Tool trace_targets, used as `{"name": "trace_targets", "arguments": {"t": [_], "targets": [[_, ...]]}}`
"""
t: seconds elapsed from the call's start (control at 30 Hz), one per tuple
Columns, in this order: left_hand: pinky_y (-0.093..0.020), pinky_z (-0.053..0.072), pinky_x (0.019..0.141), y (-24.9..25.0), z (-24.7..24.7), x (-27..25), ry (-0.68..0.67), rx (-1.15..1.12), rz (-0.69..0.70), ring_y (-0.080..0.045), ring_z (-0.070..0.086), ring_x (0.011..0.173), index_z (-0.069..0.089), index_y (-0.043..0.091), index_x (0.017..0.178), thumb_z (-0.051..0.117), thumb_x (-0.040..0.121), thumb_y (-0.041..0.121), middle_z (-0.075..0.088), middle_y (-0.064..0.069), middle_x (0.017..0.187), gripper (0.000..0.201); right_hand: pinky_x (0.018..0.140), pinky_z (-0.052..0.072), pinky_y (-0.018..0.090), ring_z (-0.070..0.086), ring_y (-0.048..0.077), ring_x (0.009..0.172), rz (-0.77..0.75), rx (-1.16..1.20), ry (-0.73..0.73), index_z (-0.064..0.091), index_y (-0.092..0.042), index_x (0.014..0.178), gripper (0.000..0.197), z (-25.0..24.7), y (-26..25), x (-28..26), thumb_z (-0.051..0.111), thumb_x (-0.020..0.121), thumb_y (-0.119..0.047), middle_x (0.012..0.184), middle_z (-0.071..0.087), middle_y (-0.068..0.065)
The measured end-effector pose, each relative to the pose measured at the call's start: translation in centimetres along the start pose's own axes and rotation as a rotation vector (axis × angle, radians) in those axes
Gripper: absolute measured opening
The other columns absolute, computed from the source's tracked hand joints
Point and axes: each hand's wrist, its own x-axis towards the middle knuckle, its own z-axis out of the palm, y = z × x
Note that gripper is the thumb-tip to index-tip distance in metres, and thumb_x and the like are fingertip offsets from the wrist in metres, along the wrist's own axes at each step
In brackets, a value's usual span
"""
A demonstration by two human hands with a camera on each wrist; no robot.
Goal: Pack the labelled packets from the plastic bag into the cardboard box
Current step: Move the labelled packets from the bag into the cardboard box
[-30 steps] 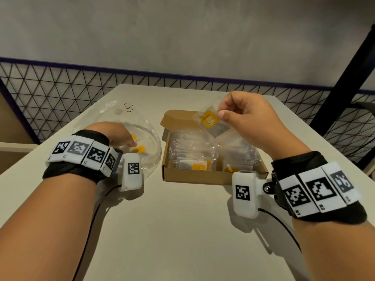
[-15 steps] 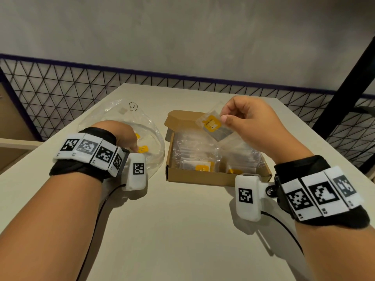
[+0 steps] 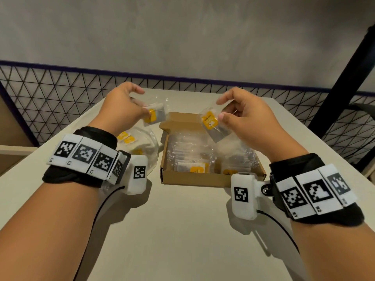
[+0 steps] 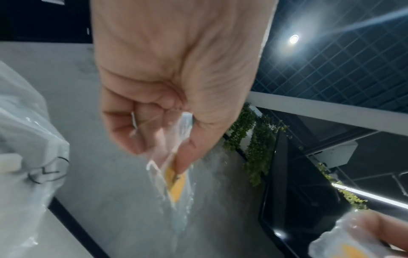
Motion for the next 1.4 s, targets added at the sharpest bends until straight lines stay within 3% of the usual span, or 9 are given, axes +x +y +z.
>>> {"name": "trace_targets", "arguments": {"t": [0.13, 0.27, 0.37, 0.6, 0.77, 0.87, 0.97, 1.1, 1.4], "targets": [[-0.020, 0.049, 0.070, 1.6, 0.9, -0.9, -0.077, -0.141, 0.086, -0.006, 0.062, 0.076, 0.060, 0.022, 0.096, 0.073, 0.077, 0.008, 0.067, 0.004, 0.080, 0.027, 0.066, 0.044, 0.014, 0.055, 0.009, 0.074, 0.004, -0.031, 0.020, 0.052, -0.028, 0.120, 0.038, 0.0, 0.1, 0.0, 0.059, 0.088, -0.009, 0.083, 0.058, -0.003], [-0.022, 0.052, 0.072, 2.7, 1.7, -2.0, -0.147, -0.199, 0.172, -0.012, 0.059, 0.073, 0.059, 0.019, 0.074, 0.071, 0.079, 0.008, 0.063, 0.000, 0.077, 0.017, 0.065, 0.043, 0.011, 0.053, -0.005, 0.068, 0.032, -0.070, -0.011, 0.068, -0.023, 0.088, 0.025, 0.0, 0.3, 0.4, 0.054, 0.088, -0.002, 0.076, 0.059, -0.015], [-0.027, 0.052, 0.075, 3.3, 1.9, -2.5, -0.232, -0.236, 0.192, -0.014, 0.059, 0.076, 0.061, 0.020, 0.075, 0.069, 0.081, 0.011, 0.064, -0.002, 0.080, 0.014, 0.051, 0.035, 0.003, 0.049, -0.010, 0.055, 0.082, -0.096, 0.017, 0.072, -0.018, 0.086, 0.024, -0.1, 0.5, 0.5, 0.052, 0.088, -0.005, 0.070, 0.056, -0.019], [-0.025, 0.053, 0.079, 4.4, 1.7, -3.5, -0.320, -0.187, 0.247, -0.010, 0.062, 0.075, 0.063, 0.026, 0.087, 0.069, 0.080, 0.012, 0.065, 0.003, 0.081, 0.017, 0.063, 0.036, 0.013, 0.051, -0.009, 0.062, 0.078, -0.041, 0.006, 0.070, -0.022, 0.090, 0.017, -0.6, 0.2, 0.0, 0.064, 0.084, -0.038, 0.080, 0.061, -0.017], [-0.023, 0.053, 0.075, 4.9, 2.3, -4.2, -0.375, -0.281, 0.281, -0.006, 0.065, 0.070, 0.058, 0.028, 0.102, 0.075, 0.073, 0.007, 0.067, 0.005, 0.072, 0.039, 0.058, 0.043, 0.008, 0.053, -0.007, 0.056, 0.037, 0.027, -0.123, 0.067, -0.025, 0.073, 0.009, 0.0, -0.6, -0.2, 0.070, 0.080, -0.022, 0.067, 0.062, -0.012], [-0.015, 0.049, 0.067, 4.8, 2.5, -4.0, -0.366, -0.391, 0.263, -0.001, 0.062, 0.065, 0.053, 0.028, 0.100, 0.077, 0.066, 0.014, 0.065, 0.008, 0.065, 0.044, 0.059, 0.044, 0.007, 0.053, -0.006, 0.058, 0.033, 0.063, 0.000, 0.064, -0.025, 0.068, 0.017, -0.2, -0.4, 0.0, 0.068, 0.083, -0.017, 0.065, 0.061, -0.011], [-0.016, 0.049, 0.065, 4.5, 2.8, -3.8, -0.421, -0.431, 0.223, -0.001, 0.062, 0.063, 0.056, 0.022, 0.090, 0.075, 0.056, 0.024, 0.065, 0.009, 0.062, 0.039, 0.065, 0.050, 0.017, 0.056, 0.004, 0.063, 0.023, 0.175, 0.135, 0.064, -0.022, 0.069, 0.016, -0.6, -0.2, 0.1, 0.067, 0.084, -0.015, 0.068, 0.063, -0.005], [-0.013, 0.048, 0.063, 4.3, 3.5, -3.9, -0.437, -0.341, 0.278, -0.003, 0.060, 0.064, 0.063, 0.017, 0.076, 0.070, 0.077, 0.017, 0.065, 0.004, 0.069, 0.007, 0.065, 0.047, 0.019, 0.053, 0.004, 0.062, 0.021, 0.175, 0.127, 0.064, -0.022, 0.068, 0.017, -0.6, 0.0, 0.1, 0.067, 0.084, -0.016, 0.067, 0.061, -0.005], [-0.011, 0.047, 0.065, 4.7, 3.1, -3.9, -0.285, -0.286, 0.379, -0.005, 0.057, 0.069, 0.060, 0.019, 0.075, 0.055, 0.091, 0.014, 0.062, 0.002, 0.074, 0.017, 0.056, 0.041, 0.009, 0.051, -0.001, 0.058, 0.075, -0.033, -0.141, 0.067, -0.022, 0.068, 0.012, -0.4, -0.3, 0.0, 0.072, 0.079, -0.021, 0.063, 0.059, -0.011]]}}
